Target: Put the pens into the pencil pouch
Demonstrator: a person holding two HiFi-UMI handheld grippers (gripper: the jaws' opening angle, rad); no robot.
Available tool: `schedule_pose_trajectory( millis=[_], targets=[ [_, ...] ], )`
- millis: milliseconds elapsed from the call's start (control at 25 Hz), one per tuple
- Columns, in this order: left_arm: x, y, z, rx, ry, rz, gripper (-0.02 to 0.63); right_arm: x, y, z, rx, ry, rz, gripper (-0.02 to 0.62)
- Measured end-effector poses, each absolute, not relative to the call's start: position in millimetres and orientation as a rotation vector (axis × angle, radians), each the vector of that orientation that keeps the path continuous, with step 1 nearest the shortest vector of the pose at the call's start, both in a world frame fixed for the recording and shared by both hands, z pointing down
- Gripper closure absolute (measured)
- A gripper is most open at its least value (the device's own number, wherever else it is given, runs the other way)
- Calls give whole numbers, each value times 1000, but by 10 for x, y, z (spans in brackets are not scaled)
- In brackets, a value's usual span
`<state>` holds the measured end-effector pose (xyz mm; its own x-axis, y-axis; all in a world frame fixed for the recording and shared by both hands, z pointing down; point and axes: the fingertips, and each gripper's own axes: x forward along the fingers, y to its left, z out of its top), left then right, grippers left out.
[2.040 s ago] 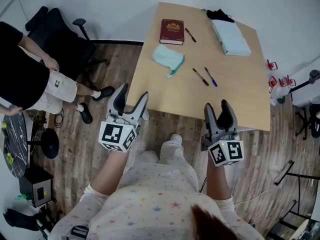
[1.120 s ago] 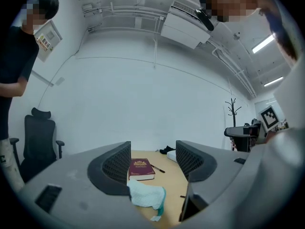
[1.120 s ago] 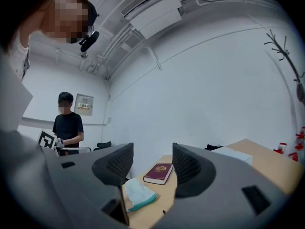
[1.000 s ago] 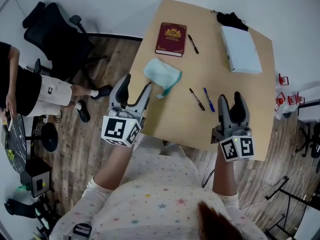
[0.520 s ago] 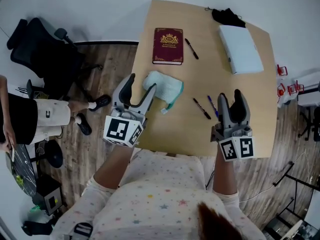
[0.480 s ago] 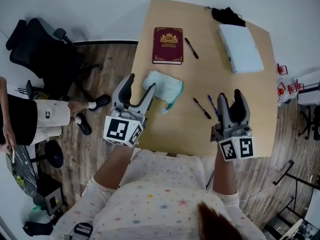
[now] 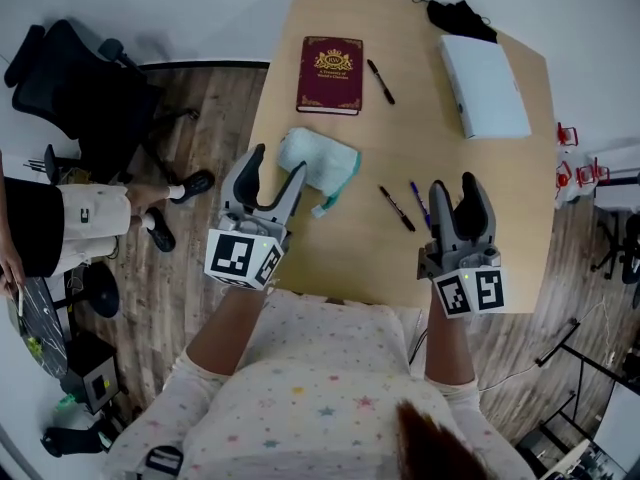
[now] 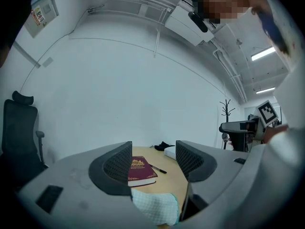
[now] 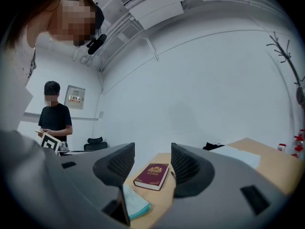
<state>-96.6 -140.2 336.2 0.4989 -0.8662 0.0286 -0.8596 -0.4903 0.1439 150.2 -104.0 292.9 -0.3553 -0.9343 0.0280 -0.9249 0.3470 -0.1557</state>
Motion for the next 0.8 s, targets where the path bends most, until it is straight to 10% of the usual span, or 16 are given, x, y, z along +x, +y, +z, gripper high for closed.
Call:
schedule_pose_trajectory(
  millis=[800],
  targets=[
    [-415,-1293,4041,2533,-1372,-34,336,1789,-935,4017,-1810,2649,-487,397]
  ],
)
